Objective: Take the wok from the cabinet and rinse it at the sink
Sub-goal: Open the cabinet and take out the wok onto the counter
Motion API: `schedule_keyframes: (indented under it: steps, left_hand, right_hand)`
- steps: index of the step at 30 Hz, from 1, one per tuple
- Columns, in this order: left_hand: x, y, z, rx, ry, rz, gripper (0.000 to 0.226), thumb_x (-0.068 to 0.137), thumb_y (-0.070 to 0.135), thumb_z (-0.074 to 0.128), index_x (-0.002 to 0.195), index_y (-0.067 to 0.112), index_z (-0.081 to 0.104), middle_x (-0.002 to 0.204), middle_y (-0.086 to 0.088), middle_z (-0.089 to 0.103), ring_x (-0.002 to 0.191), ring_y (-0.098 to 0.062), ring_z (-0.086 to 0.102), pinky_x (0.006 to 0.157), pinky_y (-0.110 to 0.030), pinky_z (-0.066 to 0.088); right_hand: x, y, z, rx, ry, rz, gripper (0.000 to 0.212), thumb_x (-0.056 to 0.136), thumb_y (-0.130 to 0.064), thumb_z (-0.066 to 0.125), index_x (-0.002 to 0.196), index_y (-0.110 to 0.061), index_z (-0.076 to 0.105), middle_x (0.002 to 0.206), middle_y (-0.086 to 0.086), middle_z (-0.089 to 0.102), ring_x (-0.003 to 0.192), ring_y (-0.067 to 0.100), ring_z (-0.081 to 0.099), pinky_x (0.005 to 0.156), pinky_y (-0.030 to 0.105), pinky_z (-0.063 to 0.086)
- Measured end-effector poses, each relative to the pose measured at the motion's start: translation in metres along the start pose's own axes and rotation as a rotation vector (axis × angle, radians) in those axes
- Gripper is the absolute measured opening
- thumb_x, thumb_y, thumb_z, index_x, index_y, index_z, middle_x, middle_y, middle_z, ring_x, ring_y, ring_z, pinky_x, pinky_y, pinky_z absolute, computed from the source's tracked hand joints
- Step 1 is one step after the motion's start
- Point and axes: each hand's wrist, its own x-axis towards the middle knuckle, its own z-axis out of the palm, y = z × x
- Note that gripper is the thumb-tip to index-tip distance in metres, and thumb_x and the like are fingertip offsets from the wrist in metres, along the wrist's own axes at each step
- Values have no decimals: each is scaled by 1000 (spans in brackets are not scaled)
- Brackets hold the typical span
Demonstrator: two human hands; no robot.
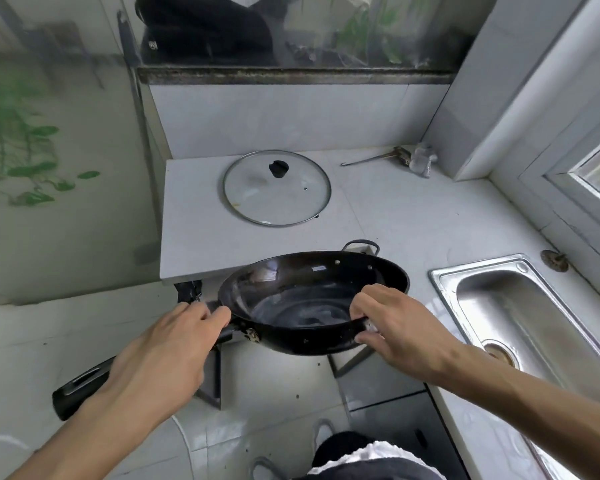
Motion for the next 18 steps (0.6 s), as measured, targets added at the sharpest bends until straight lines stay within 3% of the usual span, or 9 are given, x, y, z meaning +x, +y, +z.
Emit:
schedule_keyframes:
  steps: [8, 18]
  left_hand:
    - [59, 25, -15, -53, 118, 29, 42, 78, 4, 57, 97, 34, 35, 91, 12, 41, 92, -13, 43, 74, -31, 46]
    - [207, 75, -25, -18, 198, 13, 40, 77, 0, 59, 103, 29, 48, 95, 8, 50, 92, -17, 48, 72, -31, 47]
  right_hand:
    - [4, 42, -27, -43, 132, 44, 25, 75, -11, 77, 91, -16, 58, 87, -4, 57, 75, 18, 52, 64, 30, 47]
    - [51, 172, -26, -19, 275, 157, 25, 76, -10, 78, 84, -14, 55, 82, -3, 54, 75, 22, 51, 63, 39, 49]
